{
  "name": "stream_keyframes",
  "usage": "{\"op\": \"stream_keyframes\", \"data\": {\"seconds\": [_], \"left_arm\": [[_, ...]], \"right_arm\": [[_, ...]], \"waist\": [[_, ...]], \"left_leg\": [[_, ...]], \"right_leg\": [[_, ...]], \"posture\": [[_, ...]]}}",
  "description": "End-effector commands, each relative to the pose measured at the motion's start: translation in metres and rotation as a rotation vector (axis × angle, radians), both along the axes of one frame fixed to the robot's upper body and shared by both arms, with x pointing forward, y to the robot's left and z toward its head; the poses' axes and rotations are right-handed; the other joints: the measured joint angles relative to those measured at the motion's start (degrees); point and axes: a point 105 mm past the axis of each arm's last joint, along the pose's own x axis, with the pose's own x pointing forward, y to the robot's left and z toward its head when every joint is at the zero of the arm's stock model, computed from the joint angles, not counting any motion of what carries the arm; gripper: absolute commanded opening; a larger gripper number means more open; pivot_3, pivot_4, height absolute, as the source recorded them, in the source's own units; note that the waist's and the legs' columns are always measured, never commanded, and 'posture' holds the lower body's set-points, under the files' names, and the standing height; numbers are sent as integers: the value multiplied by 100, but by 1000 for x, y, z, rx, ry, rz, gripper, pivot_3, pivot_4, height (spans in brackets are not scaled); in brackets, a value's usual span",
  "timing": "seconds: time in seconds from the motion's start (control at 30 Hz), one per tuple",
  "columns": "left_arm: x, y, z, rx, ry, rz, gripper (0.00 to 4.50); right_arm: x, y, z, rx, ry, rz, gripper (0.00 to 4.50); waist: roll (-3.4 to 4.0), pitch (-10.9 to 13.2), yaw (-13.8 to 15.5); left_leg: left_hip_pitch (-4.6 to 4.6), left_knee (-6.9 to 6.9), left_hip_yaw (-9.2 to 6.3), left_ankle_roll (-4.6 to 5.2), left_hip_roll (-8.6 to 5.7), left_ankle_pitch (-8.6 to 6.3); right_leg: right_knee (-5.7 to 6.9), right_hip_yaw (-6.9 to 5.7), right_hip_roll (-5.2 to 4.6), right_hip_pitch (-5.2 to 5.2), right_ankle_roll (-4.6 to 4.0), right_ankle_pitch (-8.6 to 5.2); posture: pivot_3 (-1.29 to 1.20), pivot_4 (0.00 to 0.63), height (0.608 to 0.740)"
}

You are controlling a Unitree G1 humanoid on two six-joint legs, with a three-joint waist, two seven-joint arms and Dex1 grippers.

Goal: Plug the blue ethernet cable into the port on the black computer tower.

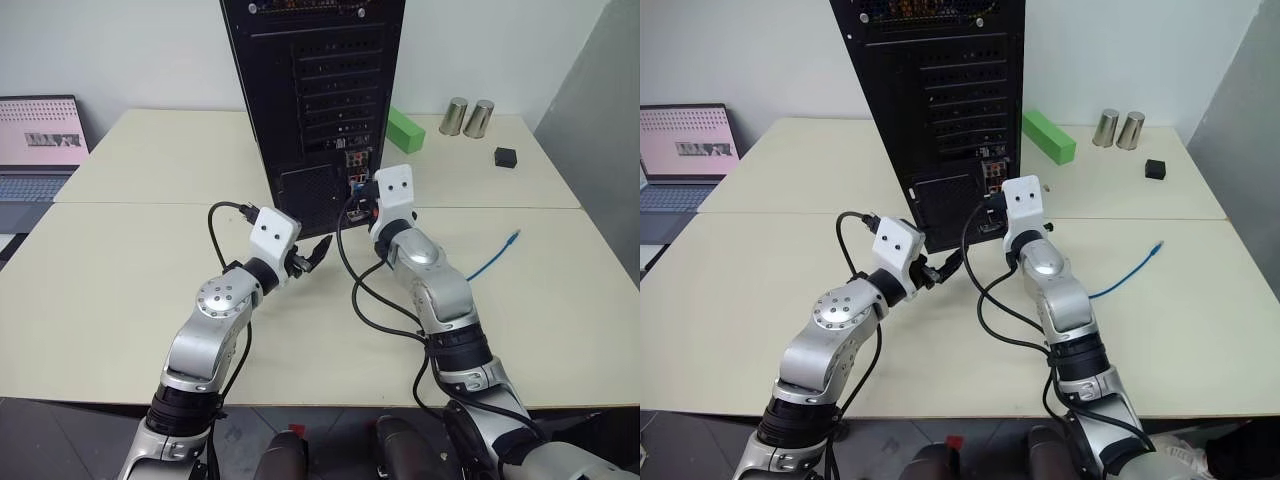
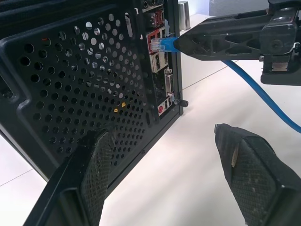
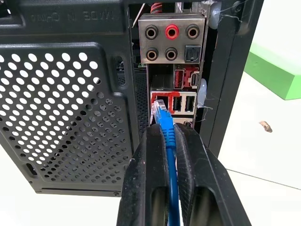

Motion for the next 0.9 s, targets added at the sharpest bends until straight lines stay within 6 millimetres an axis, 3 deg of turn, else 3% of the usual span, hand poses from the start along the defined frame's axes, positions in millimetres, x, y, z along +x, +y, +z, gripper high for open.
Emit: {"op": "stream_keyframes", "data": {"seconds": [0.03,0.67,0.9], "left_arm": [[-2,-2,17,2,-74,-12,3541],[-2,-3,17,1,-74,-13,3541],[-2,-4,17,2,-75,-15,3541]], "right_arm": [[-4,2,21,16,-73,5,0],[-6,-8,28,23,-87,-14,0],[-6,-1,22,14,-69,4,0]], "waist": [[0,0,0],[1,0,1],[1,0,1]], "left_leg": [[0,0,0,0,0,0],[-7,0,-2,0,0,0],[-8,0,-2,0,0,0]], "right_leg": [[0,0,0,0,0,0],[-6,-1,0,-3,0,0],[-7,-1,0,-4,0,0]], "posture": [[0,150,740],[0,150,740],[0,150,740]]}}
